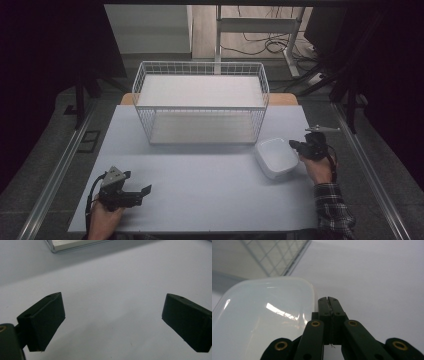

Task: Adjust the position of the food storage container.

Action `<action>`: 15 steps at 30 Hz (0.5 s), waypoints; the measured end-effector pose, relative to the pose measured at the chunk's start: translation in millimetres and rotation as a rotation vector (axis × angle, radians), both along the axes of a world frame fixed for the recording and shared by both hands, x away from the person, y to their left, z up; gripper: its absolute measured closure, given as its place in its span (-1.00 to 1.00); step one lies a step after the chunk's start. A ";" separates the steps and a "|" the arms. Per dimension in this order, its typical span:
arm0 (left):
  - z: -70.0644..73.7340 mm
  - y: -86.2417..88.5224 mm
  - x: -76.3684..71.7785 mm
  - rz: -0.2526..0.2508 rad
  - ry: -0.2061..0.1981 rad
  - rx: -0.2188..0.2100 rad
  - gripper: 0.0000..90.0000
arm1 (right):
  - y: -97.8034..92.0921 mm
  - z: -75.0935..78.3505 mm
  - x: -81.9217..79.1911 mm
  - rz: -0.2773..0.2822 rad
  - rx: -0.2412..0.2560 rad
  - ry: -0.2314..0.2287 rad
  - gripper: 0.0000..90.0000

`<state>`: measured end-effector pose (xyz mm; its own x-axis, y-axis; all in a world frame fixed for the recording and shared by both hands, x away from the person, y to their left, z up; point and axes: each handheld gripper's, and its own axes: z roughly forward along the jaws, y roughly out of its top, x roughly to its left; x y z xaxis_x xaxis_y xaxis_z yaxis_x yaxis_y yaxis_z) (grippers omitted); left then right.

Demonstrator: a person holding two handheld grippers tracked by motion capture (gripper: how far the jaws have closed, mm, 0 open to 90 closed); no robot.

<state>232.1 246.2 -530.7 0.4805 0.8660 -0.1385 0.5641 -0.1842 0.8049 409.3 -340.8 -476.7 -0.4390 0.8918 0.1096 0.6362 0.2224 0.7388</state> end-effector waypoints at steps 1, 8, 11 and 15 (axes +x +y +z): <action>0.0 0.1 0.1 -0.001 0.000 0.000 -0.91 | 4.1 -0.1 -1.8 0.018 -0.003 -0.003 0.98; -0.2 -0.3 0.3 -0.001 0.004 0.000 -0.90 | 36.1 0.7 -8.6 0.108 -0.003 0.014 0.98; -0.3 -0.3 0.4 -0.002 0.006 -0.001 -0.90 | 56.1 0.2 -10.1 0.160 0.010 0.023 0.99; -0.5 -0.2 0.4 -0.003 0.010 -0.005 -0.90 | 88.3 -4.5 -14.2 0.244 0.017 0.044 0.99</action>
<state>232.5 246.0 -531.2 0.4814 0.8640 -0.1475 0.5714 -0.1817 0.8003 395.1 -252.5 -481.2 -0.6360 0.7575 0.1470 0.5963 0.3615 0.7167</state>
